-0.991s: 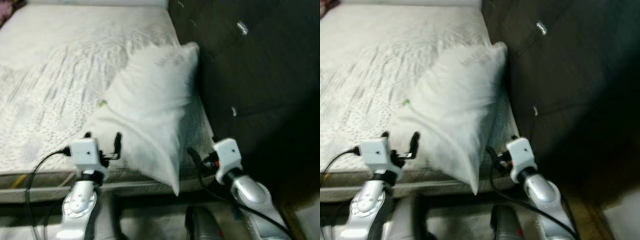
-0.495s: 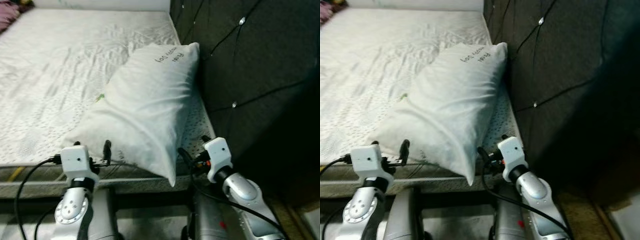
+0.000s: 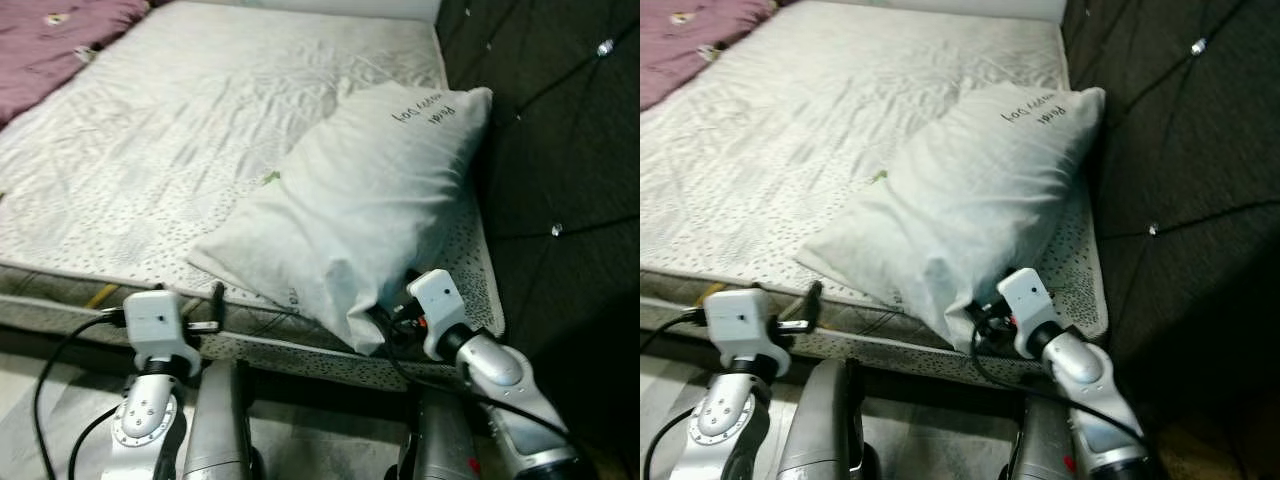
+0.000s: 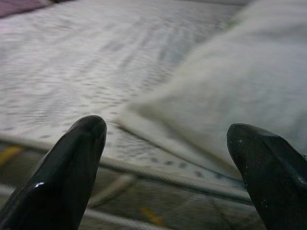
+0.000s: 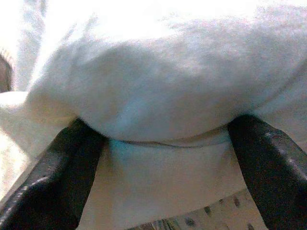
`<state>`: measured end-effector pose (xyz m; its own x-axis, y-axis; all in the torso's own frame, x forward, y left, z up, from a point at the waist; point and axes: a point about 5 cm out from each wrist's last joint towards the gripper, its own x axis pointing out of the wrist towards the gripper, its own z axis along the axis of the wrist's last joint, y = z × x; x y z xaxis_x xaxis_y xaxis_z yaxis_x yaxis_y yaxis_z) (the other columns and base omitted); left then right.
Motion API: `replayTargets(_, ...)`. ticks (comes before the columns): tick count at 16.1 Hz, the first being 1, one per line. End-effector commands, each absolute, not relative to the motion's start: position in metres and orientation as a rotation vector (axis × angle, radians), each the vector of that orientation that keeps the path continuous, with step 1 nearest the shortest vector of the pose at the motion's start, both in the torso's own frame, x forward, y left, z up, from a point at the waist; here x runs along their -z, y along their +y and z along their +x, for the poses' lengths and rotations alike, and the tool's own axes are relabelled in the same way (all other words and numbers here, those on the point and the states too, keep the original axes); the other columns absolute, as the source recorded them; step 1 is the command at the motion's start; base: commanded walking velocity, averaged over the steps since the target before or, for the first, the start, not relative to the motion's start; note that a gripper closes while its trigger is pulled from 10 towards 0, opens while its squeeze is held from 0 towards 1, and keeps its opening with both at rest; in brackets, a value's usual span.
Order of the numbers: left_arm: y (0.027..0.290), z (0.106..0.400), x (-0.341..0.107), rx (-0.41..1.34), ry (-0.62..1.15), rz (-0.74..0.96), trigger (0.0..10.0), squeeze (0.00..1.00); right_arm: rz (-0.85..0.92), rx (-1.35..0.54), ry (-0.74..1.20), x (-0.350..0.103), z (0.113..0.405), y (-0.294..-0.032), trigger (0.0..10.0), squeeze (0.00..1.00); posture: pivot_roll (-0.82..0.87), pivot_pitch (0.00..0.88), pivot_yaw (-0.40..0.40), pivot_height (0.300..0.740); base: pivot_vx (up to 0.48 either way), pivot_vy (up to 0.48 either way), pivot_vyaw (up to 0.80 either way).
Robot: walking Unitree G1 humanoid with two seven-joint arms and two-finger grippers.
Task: Clean up the room
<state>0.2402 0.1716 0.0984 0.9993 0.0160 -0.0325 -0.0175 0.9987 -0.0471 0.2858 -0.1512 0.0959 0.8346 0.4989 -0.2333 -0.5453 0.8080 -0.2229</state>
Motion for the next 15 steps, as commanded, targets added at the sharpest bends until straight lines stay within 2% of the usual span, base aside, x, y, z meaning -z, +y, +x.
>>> replayTargets(1, 0.174, 0.237, -0.099, -0.005, 0.037, -0.042, 10.0, 0.00, -0.291, -0.553, 0.210, -0.096, 0.291, -0.162, 10.0, 0.00, 0.01, 0.119, -0.023, 0.511, 0.000, 0.000, 0.00)
replayTargets(3, 0.177, 0.235, -0.098, -0.005, 0.042, -0.037, 10.0, 0.00, -0.241, -0.531, 0.239, -0.101, 0.295, -0.167, 10.0, 0.00, 0.01, 0.116, -0.020, 0.511, 0.000, 0.000, 0.00)
replayTargets(5, 0.176, 0.234, -0.097, -0.001, 0.048, -0.036, 10.0, 0.00, -0.215, -0.588, 0.257, -0.103, 0.289, -0.156, 9.7, 0.00, 0.01, 0.114, -0.021, 0.511, 0.000, 0.000, 0.00)
replayTargets(6, 0.175, 0.234, -0.097, 0.004, 0.052, -0.038, 10.0, 0.00, -0.195, -0.612, 0.274, -0.102, 0.285, -0.149, 0.0, 0.00, 0.01, 0.115, -0.017, 0.511, 0.000, 0.000, 0.00)
replayTargets(9, 0.170, 0.235, -0.096, 0.052, 0.069, -0.062, 10.0, 0.00, -0.154, -0.669, 0.346, -0.099, 0.279, -0.137, 0.0, 0.00, 0.01, 0.115, -0.011, 0.511, 0.000, 0.000, 0.00)
replayTargets(15, 0.167, 0.237, -0.096, 0.063, 0.068, -0.058, 10.0, 0.00, -0.090, -0.660, 0.411, -0.102, 0.282, -0.131, 0.0, 0.00, 0.02, 0.105, -0.014, 0.511, 0.000, 0.000, 0.00)
